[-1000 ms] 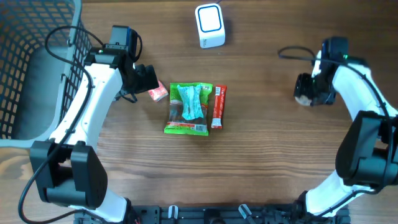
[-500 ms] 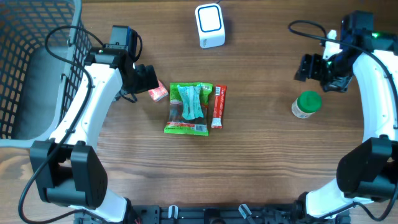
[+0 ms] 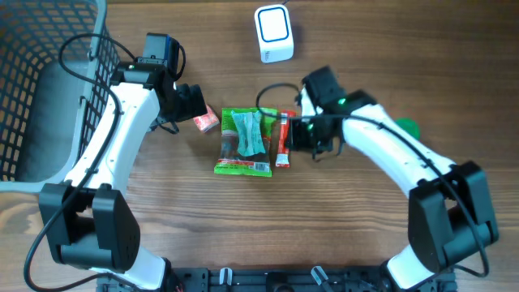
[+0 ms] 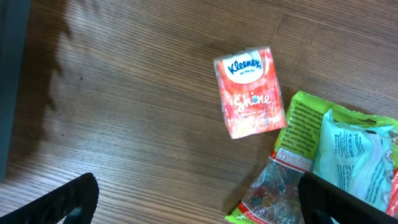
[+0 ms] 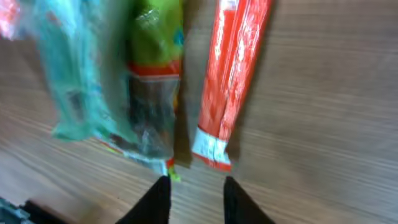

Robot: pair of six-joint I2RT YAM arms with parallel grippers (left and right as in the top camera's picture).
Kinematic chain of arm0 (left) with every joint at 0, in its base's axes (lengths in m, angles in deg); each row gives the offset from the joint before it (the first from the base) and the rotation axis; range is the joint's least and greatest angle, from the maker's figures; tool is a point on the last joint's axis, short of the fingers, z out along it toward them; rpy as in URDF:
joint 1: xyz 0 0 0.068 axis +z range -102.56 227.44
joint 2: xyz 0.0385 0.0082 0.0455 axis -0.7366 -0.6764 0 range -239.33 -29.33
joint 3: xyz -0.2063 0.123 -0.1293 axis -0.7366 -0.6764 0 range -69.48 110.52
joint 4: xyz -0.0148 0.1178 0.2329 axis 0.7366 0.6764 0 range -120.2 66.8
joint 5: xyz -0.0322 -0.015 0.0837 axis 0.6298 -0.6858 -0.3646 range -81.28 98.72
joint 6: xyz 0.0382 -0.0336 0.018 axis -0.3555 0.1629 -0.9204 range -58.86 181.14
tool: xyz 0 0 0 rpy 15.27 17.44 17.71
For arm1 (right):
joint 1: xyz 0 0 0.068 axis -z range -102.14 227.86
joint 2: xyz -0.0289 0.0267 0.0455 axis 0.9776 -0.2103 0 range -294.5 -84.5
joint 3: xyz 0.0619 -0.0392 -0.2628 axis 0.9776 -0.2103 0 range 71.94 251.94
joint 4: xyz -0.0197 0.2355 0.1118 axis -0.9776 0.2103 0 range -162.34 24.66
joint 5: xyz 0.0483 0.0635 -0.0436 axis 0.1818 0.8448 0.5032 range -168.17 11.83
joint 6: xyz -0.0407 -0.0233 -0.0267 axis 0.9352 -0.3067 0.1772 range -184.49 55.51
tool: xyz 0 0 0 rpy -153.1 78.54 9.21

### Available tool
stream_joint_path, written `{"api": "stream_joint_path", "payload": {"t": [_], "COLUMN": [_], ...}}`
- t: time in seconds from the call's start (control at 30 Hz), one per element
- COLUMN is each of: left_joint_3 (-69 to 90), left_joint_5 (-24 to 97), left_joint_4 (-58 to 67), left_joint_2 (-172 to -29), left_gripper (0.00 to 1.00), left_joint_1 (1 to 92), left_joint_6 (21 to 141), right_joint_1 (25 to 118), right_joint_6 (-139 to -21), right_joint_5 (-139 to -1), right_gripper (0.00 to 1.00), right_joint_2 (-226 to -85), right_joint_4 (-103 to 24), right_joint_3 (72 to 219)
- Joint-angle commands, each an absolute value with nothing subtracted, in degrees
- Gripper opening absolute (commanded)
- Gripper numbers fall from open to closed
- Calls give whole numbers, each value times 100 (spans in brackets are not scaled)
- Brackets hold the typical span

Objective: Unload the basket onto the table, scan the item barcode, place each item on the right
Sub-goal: 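Move right gripper to red snack stick and grasp it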

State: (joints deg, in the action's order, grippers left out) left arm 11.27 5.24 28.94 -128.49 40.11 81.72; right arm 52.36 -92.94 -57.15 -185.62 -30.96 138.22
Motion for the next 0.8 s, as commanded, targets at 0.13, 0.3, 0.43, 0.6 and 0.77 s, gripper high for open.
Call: {"api": "stream_joint_path", "payload": {"t": [0.13, 0.3, 0.43, 0.6, 0.77], "left_joint_3": [1202, 1202, 1202, 1202, 1202], "left_joint_5": [526, 526, 526, 526, 526], "left_joint_4": [2894, 2896, 2894, 2894, 2894], "left_joint_2": [-12774, -12774, -12774, -12774, -12774], "left_gripper": [100, 100, 100, 100, 100], "left_joint_1": [4017, 4017, 4017, 4017, 4017], "left_joint_6": [8104, 8104, 8104, 8104, 8104], "right_joint_1": [5066, 4935, 4922, 4919, 4919], "right_joint_6": [-10273, -10561, -10564, -10675, -10673], "right_joint_5": [-5713, -6104, -6242, -6316, -6319], "right_gripper": [32, 40, 40, 41, 41], "right_joint_2": [-18544, -18566, -18673, -18748, -18748], "right_joint_4": [-4562, -4813, -4833, -4846, -4879], "right_joint_3": [12778, 12633, 12625, 12622, 12620]}}
